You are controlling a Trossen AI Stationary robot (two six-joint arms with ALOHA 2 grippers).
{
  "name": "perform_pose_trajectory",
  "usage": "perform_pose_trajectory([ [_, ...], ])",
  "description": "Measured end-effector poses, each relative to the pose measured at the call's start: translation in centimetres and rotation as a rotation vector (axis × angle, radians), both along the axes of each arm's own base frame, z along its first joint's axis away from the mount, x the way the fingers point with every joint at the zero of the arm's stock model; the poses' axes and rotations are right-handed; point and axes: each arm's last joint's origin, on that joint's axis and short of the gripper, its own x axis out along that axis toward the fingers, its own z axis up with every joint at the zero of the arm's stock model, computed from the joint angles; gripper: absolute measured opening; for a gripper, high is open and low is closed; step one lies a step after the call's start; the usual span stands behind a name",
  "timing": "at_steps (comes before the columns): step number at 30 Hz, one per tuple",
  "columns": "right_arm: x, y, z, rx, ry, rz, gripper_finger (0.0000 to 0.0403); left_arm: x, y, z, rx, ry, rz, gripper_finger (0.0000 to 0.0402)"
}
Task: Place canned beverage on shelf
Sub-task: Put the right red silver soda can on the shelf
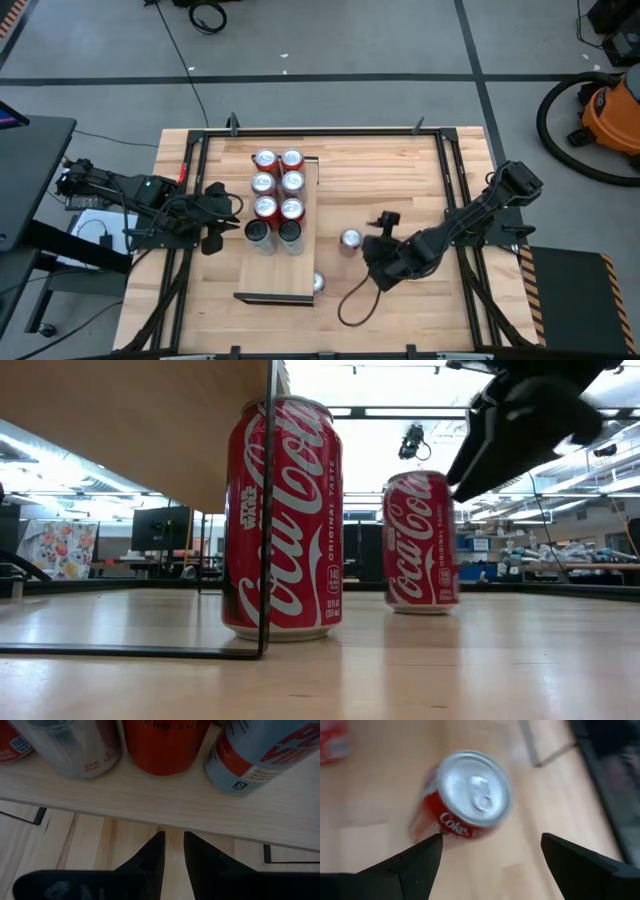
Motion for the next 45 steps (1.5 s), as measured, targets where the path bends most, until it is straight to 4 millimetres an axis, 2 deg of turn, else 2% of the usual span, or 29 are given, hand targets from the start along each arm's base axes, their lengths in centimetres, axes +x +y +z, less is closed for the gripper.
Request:
perform_pose_trajectory([
  [4, -0.5, -1.0, -0.1, -0.035, 0.018, -0.091, 0.0348, 0.0, 0.0, 0.0, 0.0, 0.001, 0.001, 0.0079],
  [9, -0.7, -1.1, -0.3, 0.079, 0.024, -0.167, 0.0348, 0.0, 0.0, 0.0, 0.002, 0.001, -0.002, 0.0079],
  [13, -0.6, -0.6, -0.6, 0.128, -0.003, -0.158, 0.0348, 0.0, 0.0, 0.0, 0.002, 0.001, -0.002, 0.0079],
  [18, -1.1, -0.6, -1.9, 0.21, -0.047, -0.139, 0.0348, 0.0, 0.0, 0.0, 0.001, 0.001, -0.001, 0.0079],
  [27, -3.9, -2.5, -4.3, 0.354, -0.277, -0.106, 0.0348, 0.0, 0.0, 0.0, 0.0, 0.001, 0.0, 0.0079],
  [33, -4.5, -3.8, -6.0, 0.392, -0.458, -0.018, 0.0353, 0.0, 0.0, 0.0, 0.0, 0.0, 0.0, 0.0079],
  [38, -4.0, -4.3, -7.2, 0.382, -0.495, 0.031, 0.0379, 0.0, 0.0, 0.0, -0.001, 0.0, 0.001, 0.0079],
  [41, -3.1, -4.3, -7.6, 0.341, -0.484, 0.057, 0.0395, 0.0, 0.0, 0.0, 0.0, 0.001, 0.001, 0.0079],
  [45, -1.5, -4.5, -8.1, 0.308, -0.487, 0.105, 0.0398, 0.0, 0.0, 0.0, 0.0, 0.001, 0.001, 0.0079],
])
